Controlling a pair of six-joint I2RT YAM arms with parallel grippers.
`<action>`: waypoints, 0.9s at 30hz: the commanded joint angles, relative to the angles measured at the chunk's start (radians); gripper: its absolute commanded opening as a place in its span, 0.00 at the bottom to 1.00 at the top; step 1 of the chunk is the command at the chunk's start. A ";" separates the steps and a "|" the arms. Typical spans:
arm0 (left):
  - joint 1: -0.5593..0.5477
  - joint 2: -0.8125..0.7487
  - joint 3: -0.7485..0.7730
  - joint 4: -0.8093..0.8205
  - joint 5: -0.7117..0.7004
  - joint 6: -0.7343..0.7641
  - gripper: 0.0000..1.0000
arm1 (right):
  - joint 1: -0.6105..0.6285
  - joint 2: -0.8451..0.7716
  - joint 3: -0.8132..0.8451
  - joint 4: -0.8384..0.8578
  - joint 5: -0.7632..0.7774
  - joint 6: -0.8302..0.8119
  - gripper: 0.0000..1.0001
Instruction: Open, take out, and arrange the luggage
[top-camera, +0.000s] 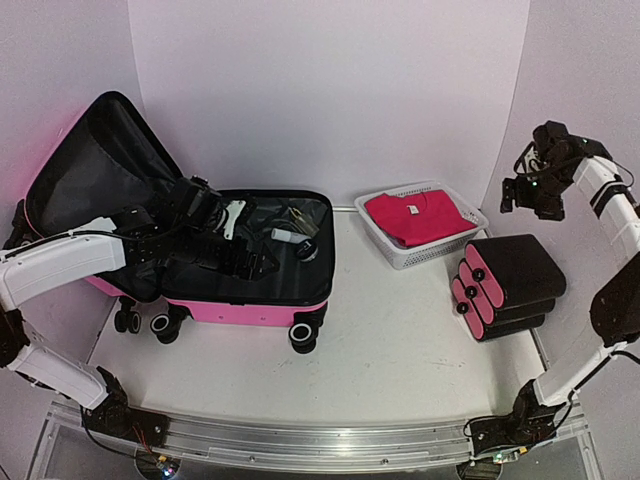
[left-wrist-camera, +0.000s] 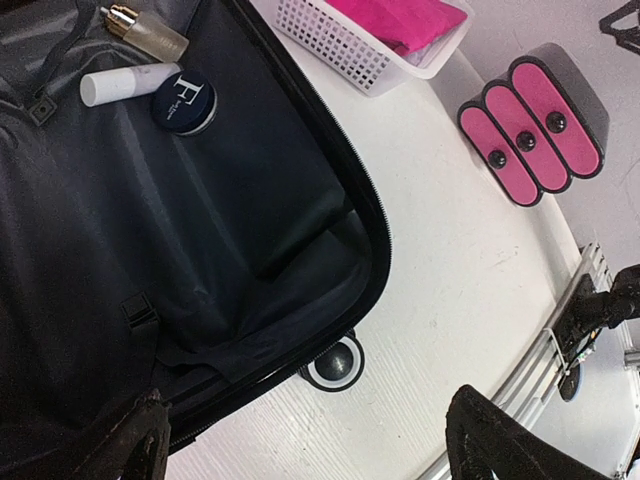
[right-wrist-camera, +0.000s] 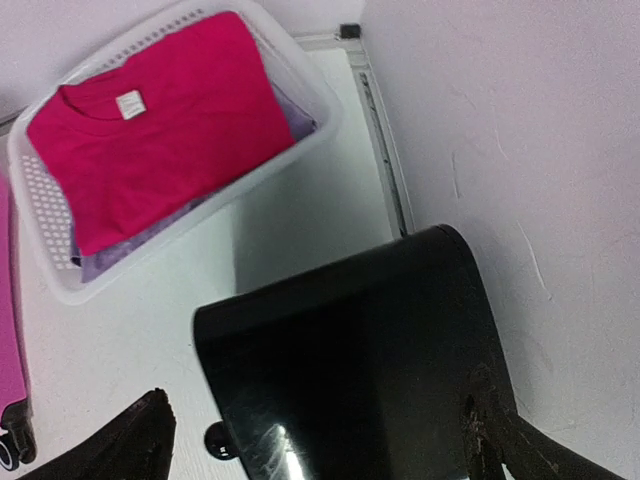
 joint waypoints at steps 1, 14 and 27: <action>-0.001 -0.007 0.027 0.068 0.054 -0.005 0.96 | -0.157 0.056 -0.031 -0.001 -0.156 0.027 0.98; -0.002 -0.078 -0.027 0.075 0.044 0.006 0.97 | -0.307 0.159 -0.094 0.112 -0.167 0.043 0.98; -0.002 -0.052 0.008 0.080 0.117 0.003 0.95 | -0.313 0.120 -0.251 0.163 -0.305 0.113 0.98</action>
